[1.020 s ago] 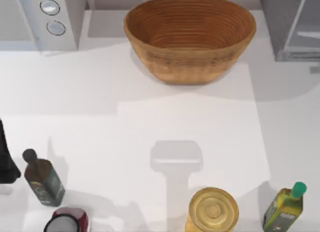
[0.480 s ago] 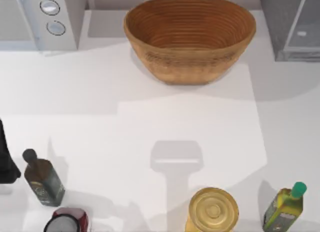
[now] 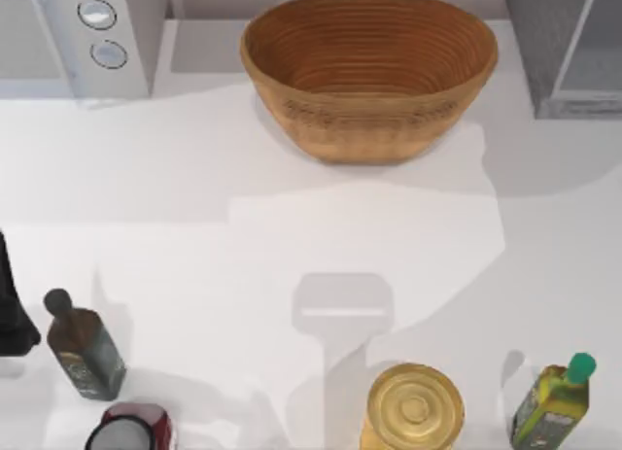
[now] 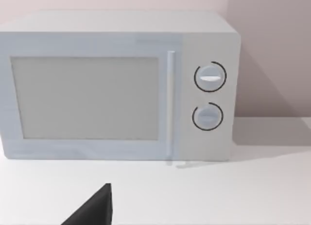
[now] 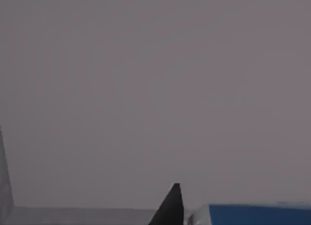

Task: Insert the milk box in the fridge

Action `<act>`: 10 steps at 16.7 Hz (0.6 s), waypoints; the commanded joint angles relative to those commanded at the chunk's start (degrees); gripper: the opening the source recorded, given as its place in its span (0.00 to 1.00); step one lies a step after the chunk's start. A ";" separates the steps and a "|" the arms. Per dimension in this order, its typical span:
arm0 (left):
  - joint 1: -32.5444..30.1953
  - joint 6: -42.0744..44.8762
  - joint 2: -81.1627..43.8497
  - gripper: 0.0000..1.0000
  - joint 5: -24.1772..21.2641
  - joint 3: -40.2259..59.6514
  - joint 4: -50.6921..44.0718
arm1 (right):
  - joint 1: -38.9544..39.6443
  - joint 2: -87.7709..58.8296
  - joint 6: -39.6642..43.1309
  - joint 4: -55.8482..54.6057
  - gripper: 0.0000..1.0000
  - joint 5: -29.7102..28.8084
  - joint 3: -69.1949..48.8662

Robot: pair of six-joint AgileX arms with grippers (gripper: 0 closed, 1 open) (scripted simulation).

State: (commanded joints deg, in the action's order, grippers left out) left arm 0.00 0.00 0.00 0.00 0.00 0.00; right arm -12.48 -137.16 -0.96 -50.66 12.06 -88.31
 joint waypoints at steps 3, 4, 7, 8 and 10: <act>0.00 0.00 0.00 1.00 0.00 0.00 0.00 | 0.02 -2.31 0.14 3.38 0.00 -0.85 -3.61; 0.00 0.00 0.00 1.00 0.00 0.00 0.00 | 0.02 -2.42 0.15 3.52 0.00 -0.89 -3.75; 0.00 0.00 0.00 1.00 0.00 0.00 0.00 | 0.02 -2.42 0.15 3.52 0.00 -0.89 -3.75; 0.00 0.00 0.00 1.00 0.00 0.00 0.00 | 0.02 -2.42 0.15 3.52 0.08 -0.89 -3.75; 0.00 0.00 0.00 1.00 0.00 0.00 0.00 | 0.02 -2.42 0.15 3.52 0.23 -0.89 -3.75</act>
State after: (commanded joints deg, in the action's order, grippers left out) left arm 0.00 0.00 0.00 0.00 0.00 0.00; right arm -12.47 -139.58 -0.80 -47.15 11.17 -92.07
